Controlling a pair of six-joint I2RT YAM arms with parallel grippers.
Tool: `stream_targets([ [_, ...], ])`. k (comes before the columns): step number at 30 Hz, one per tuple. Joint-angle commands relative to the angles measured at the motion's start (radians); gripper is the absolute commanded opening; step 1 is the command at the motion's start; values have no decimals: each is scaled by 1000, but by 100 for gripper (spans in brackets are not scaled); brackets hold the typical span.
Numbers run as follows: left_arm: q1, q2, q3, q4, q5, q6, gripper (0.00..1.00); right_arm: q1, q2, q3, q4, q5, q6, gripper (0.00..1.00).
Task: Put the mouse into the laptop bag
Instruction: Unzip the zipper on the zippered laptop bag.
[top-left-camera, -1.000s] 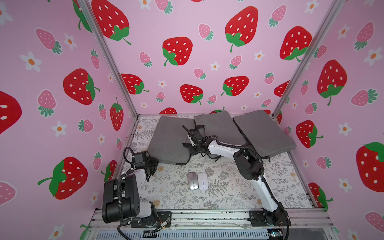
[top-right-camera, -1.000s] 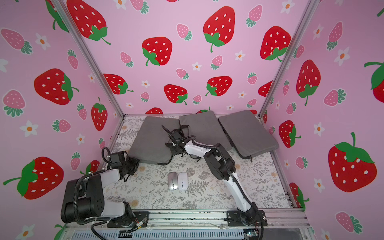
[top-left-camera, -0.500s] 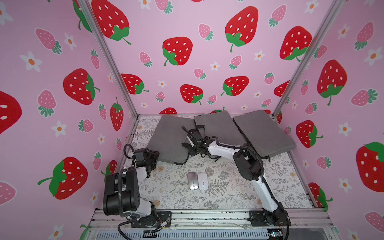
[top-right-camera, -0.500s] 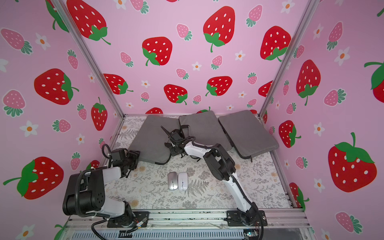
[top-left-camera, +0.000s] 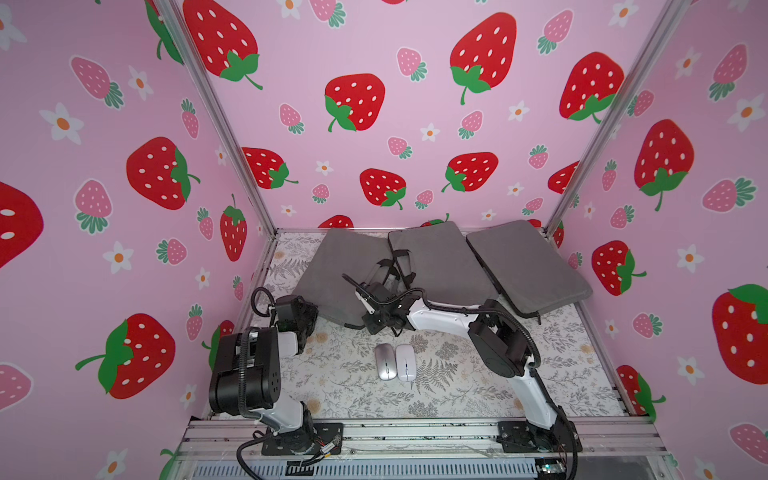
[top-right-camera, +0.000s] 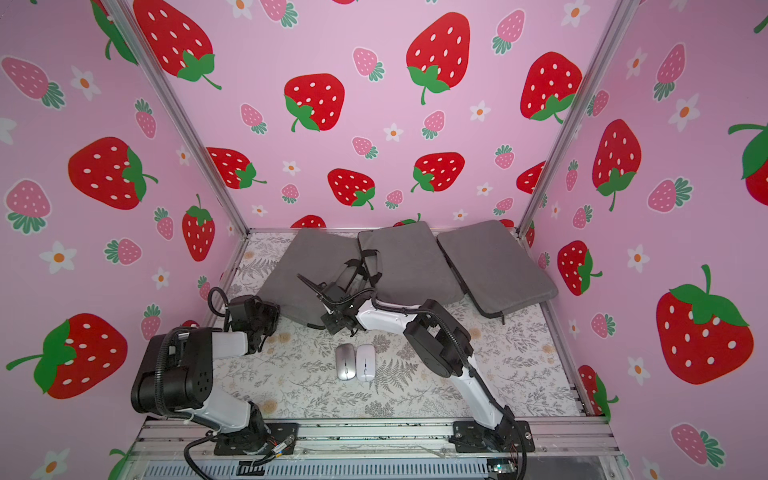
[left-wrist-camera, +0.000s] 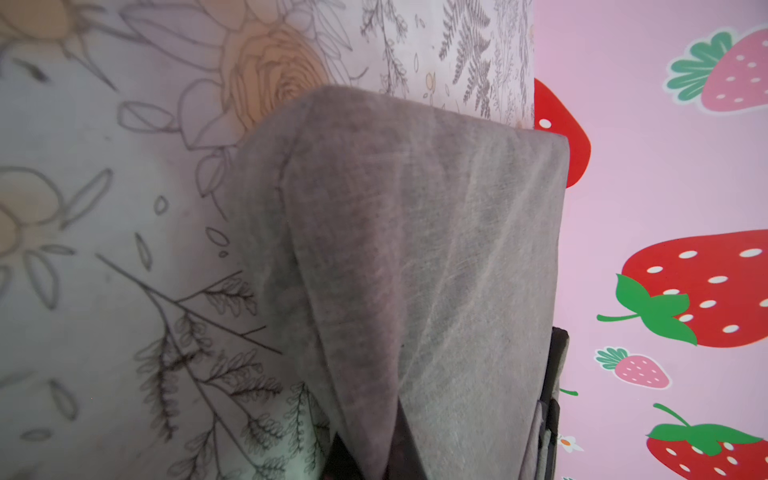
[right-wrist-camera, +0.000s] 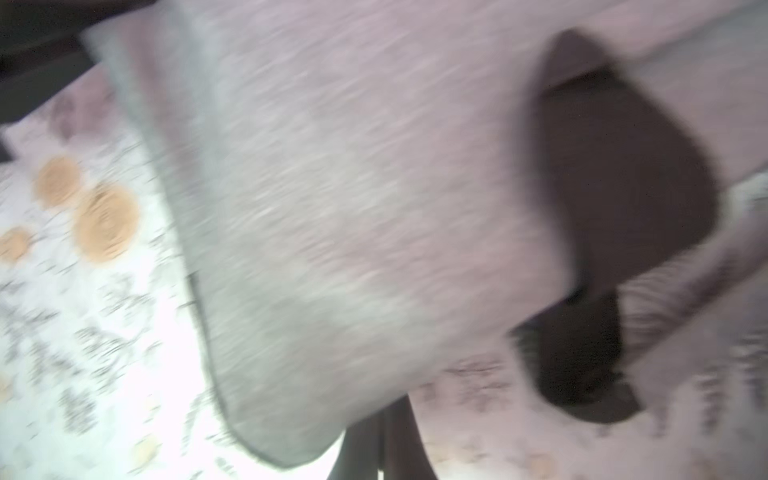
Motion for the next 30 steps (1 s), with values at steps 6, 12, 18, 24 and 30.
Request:
stream_targets([
  [6,-17,30,-74,-172,-50,-45,0,102,-12,29,-32,-84,29,0],
  [12,-12,-57,-116,-215,-106,-57,0,101,-52,-50,-11,-142,66,0],
  [18,-13,-108,-109,-257,-110,-60,0,152,-107,-154,32,-153,109,0],
  [24,-13,-164,-139,-260,-114,-75,0,179,-51,-88,26,-152,121,0],
  [30,-26,-313,-240,-275,-148,-99,0,84,8,-6,26,-165,176,0],
])
